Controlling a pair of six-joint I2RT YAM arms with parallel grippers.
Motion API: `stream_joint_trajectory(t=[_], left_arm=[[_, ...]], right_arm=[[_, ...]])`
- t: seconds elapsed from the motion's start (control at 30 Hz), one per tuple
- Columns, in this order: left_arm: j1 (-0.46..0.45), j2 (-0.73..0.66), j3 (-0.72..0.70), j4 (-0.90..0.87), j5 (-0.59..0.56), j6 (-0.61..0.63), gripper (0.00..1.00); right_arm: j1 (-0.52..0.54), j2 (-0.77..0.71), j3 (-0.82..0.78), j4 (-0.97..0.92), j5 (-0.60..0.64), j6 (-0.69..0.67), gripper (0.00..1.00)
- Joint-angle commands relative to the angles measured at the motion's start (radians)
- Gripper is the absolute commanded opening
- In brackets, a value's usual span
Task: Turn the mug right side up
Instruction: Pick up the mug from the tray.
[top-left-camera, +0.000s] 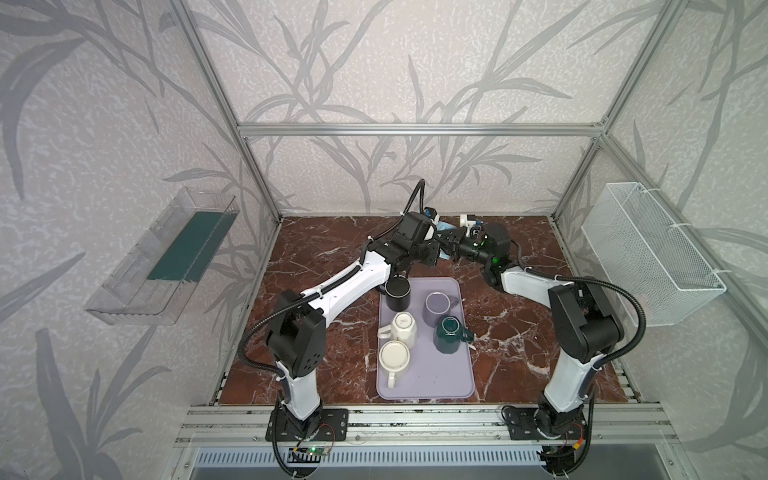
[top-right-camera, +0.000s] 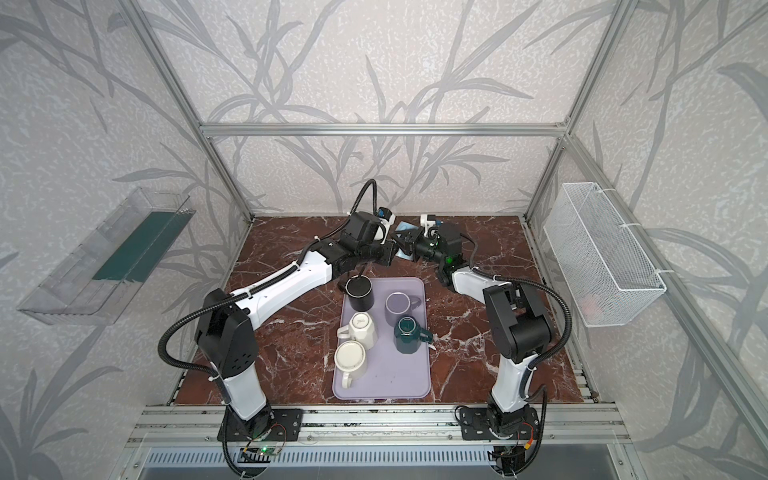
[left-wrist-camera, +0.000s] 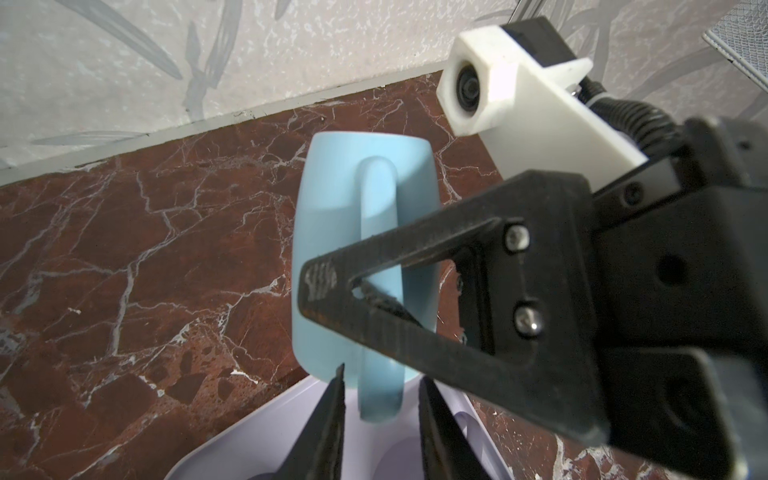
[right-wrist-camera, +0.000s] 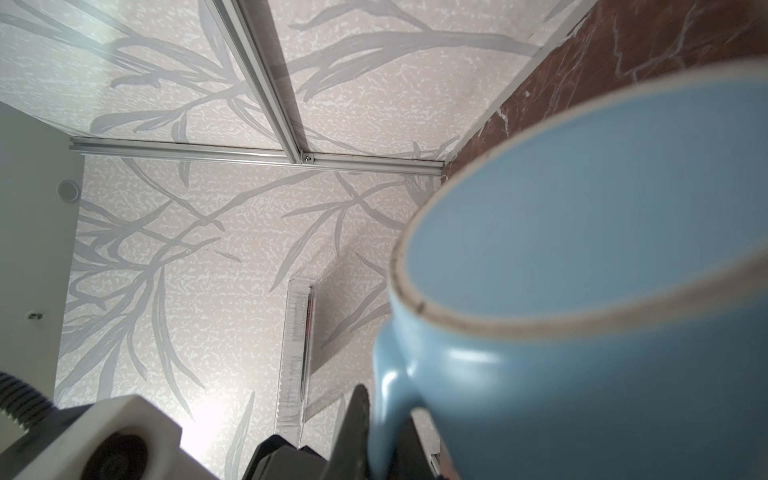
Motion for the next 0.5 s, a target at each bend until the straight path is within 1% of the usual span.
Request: stream_joint_trajectory(t=[0.0,0.27,0.47], left_arm=[[-0.003,0.021,0.038,-0.001,-0.009,0.040,0.26],[-0.003,0.030,0.032,0.016,-0.021,0.061,0.25],[-0.002,0.025,0.032,0.032,-0.049,0.082,0.19]], right_arm=[[0.007,-0.028,-0.001,0.181,-0.001,0.053,0.00],[0.022,-0.023,0.000,0.196,-0.003,0.082,0.00],[0.033,-0.032,-0.018,0.183,0.000,0.075,0.00]])
